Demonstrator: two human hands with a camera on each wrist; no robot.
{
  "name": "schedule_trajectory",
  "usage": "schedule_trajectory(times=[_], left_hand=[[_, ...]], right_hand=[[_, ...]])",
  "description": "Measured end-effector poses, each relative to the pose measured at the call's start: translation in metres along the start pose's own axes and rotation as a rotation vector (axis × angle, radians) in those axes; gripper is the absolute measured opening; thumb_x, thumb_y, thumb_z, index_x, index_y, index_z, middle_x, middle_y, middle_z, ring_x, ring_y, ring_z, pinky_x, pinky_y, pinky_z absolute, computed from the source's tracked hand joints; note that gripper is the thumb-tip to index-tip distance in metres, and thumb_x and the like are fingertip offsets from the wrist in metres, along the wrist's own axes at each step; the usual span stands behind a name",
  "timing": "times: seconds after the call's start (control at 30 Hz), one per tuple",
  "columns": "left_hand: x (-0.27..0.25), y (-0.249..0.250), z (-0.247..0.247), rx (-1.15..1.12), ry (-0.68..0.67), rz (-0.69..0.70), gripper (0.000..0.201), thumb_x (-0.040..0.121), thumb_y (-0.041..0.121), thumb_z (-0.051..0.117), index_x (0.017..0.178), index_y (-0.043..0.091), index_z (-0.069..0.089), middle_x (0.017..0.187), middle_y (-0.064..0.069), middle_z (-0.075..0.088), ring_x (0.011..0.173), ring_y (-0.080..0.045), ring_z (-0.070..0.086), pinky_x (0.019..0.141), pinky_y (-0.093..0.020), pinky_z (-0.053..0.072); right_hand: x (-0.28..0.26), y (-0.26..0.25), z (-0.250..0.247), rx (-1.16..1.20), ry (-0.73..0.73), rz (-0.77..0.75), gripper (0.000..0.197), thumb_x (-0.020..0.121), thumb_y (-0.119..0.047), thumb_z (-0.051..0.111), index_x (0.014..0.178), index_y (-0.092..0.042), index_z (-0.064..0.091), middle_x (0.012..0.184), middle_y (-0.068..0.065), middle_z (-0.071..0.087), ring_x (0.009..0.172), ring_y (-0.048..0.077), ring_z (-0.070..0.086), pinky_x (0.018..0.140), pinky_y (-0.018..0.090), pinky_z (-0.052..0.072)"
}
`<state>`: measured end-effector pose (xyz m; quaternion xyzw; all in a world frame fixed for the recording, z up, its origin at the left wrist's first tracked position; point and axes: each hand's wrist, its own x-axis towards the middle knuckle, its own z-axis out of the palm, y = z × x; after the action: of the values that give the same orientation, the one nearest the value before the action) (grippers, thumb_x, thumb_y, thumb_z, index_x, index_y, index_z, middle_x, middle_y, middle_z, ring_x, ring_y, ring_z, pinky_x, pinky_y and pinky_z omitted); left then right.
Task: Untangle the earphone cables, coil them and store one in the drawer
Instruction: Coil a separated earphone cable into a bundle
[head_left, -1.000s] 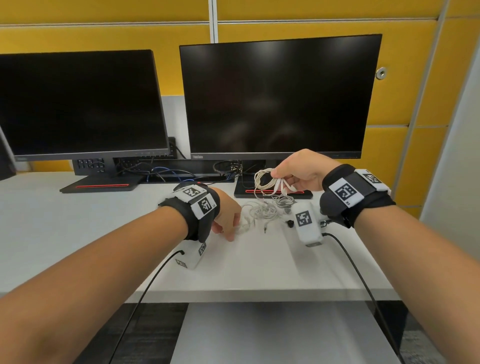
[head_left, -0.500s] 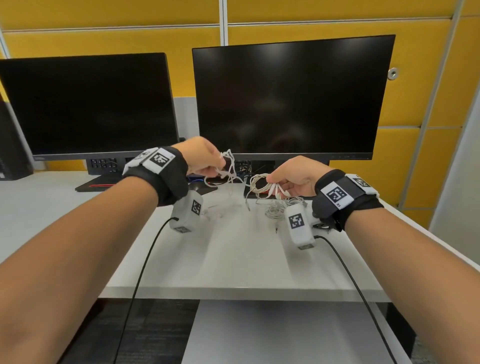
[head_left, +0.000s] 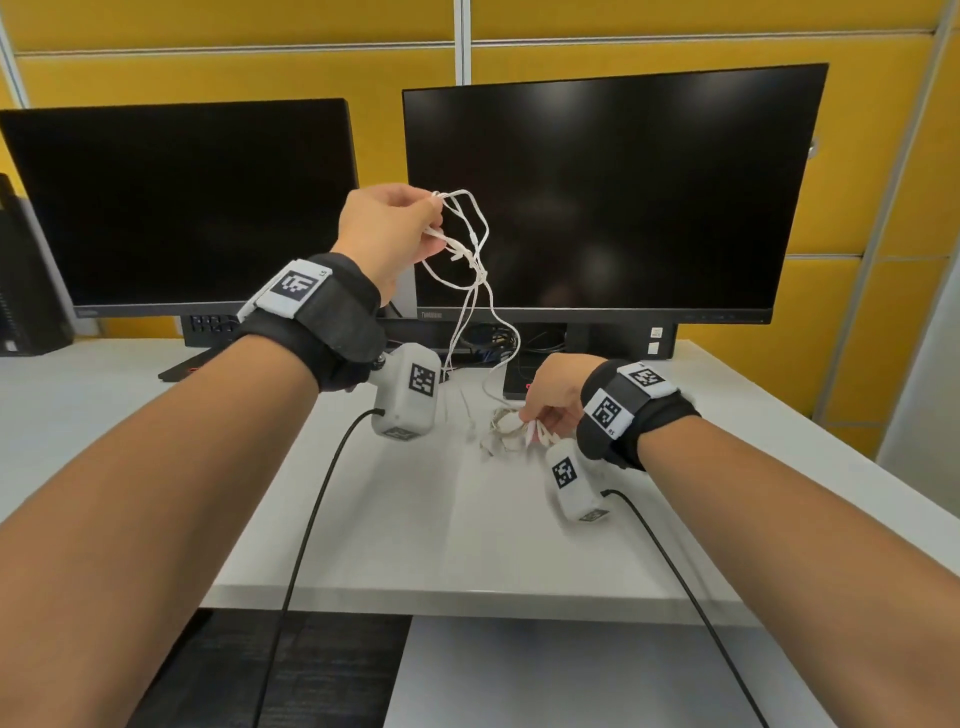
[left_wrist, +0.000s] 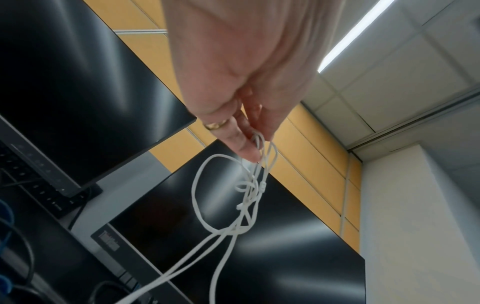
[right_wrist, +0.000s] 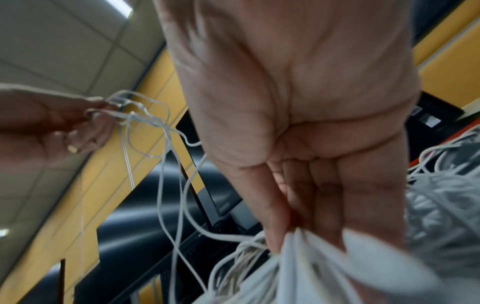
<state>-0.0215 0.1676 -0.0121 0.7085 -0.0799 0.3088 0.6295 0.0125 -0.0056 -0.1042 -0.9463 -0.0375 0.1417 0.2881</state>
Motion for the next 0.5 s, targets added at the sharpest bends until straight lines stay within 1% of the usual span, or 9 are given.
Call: schedule_trajectory(times=[0.07, 0.13, 0.17, 0.27, 0.33, 0.37, 0.4, 0.43, 0.5], left_hand=[[0.001, -0.002, 0.002, -0.014, -0.008, -0.001, 0.012, 0.093, 0.011, 0.061, 0.082, 0.013, 0.066, 0.087, -0.005, 0.063, 0.088, -0.016, 0.065, 0.07, -0.02, 0.056], [0.003, -0.004, 0.003, -0.025, 0.006, 0.002, 0.011, 0.093, 0.01, 0.062, 0.084, 0.013, 0.066, 0.087, -0.004, 0.063, 0.087, -0.014, 0.066, 0.072, -0.02, 0.057], [0.005, -0.004, 0.002, -0.026, 0.019, 0.008, 0.009, 0.093, 0.01, 0.062, 0.085, 0.013, 0.067, 0.088, -0.004, 0.063, 0.088, -0.014, 0.066, 0.073, -0.022, 0.058], [0.01, -0.003, -0.004, -0.048, 0.039, 0.036, 0.007, 0.092, 0.011, 0.062, 0.095, 0.008, 0.068, 0.09, -0.005, 0.063, 0.089, -0.015, 0.066, 0.077, -0.025, 0.059], [0.012, -0.001, -0.006, -0.061, 0.022, 0.039, 0.007, 0.092, 0.011, 0.063, 0.096, 0.007, 0.068, 0.09, -0.005, 0.063, 0.089, -0.014, 0.065, 0.079, -0.026, 0.059], [0.011, 0.001, -0.006, -0.062, 0.005, 0.04, 0.006, 0.092, 0.011, 0.063, 0.094, 0.008, 0.068, 0.089, -0.004, 0.063, 0.089, -0.014, 0.065, 0.08, -0.027, 0.058], [0.011, 0.003, -0.005, -0.066, -0.012, 0.043, 0.005, 0.092, 0.011, 0.063, 0.092, 0.01, 0.068, 0.088, -0.004, 0.063, 0.088, -0.014, 0.065, 0.081, -0.028, 0.058], [0.009, 0.005, -0.003, -0.071, -0.024, 0.048, 0.005, 0.092, 0.011, 0.063, 0.089, 0.011, 0.068, 0.087, -0.004, 0.063, 0.088, -0.014, 0.065, 0.082, -0.028, 0.058], [0.006, 0.011, 0.001, -0.091, -0.039, 0.064, 0.008, 0.093, 0.012, 0.062, 0.087, 0.012, 0.067, 0.086, -0.004, 0.063, 0.087, -0.014, 0.065, 0.083, -0.029, 0.058]], right_hand=[[-0.001, 0.0, 0.003, -0.013, -0.044, 0.027, 0.031, 0.091, -0.01, 0.068, 0.115, 0.009, 0.065, 0.107, 0.022, 0.071, 0.088, 0.028, 0.067, 0.099, 0.044, 0.052], [-0.001, 0.002, 0.004, 0.034, -0.103, 0.061, 0.025, 0.094, -0.006, 0.062, 0.113, 0.01, 0.062, 0.092, 0.02, 0.069, 0.081, 0.026, 0.067, 0.1, 0.041, 0.051], [0.0, 0.003, 0.003, 0.062, -0.112, 0.073, 0.026, 0.095, -0.005, 0.06, 0.117, 0.01, 0.06, 0.087, 0.018, 0.067, 0.078, 0.026, 0.065, 0.101, 0.041, 0.05], [-0.001, 0.002, -0.005, 0.022, -0.052, 0.034, 0.025, 0.093, -0.008, 0.063, 0.113, 0.007, 0.063, 0.094, 0.016, 0.068, 0.088, 0.028, 0.066, 0.099, 0.042, 0.052], [-0.005, -0.002, -0.016, 0.001, 0.021, -0.041, 0.018, 0.091, -0.01, 0.064, 0.106, 0.0, 0.066, 0.097, 0.014, 0.069, 0.088, 0.027, 0.066, 0.096, 0.04, 0.053], [-0.01, -0.006, -0.023, 0.042, 0.045, -0.084, 0.017, 0.09, -0.01, 0.065, 0.106, -0.004, 0.065, 0.097, 0.013, 0.067, 0.086, 0.024, 0.064, 0.094, 0.039, 0.052], [-0.015, -0.011, -0.029, 0.106, 0.058, -0.136, 0.024, 0.09, -0.01, 0.067, 0.112, -0.007, 0.061, 0.098, 0.014, 0.065, 0.087, 0.022, 0.06, 0.092, 0.039, 0.052], [-0.021, -0.015, -0.035, 0.185, 0.063, -0.194, 0.038, 0.089, -0.011, 0.07, 0.124, -0.01, 0.056, 0.102, 0.015, 0.064, 0.09, 0.021, 0.059, 0.089, 0.038, 0.053], [-0.031, -0.025, -0.043, 0.363, 0.058, -0.315, 0.07, 0.086, -0.02, 0.075, 0.145, -0.018, 0.038, 0.121, 0.015, 0.061, 0.1, 0.021, 0.062, 0.08, 0.036, 0.056]])
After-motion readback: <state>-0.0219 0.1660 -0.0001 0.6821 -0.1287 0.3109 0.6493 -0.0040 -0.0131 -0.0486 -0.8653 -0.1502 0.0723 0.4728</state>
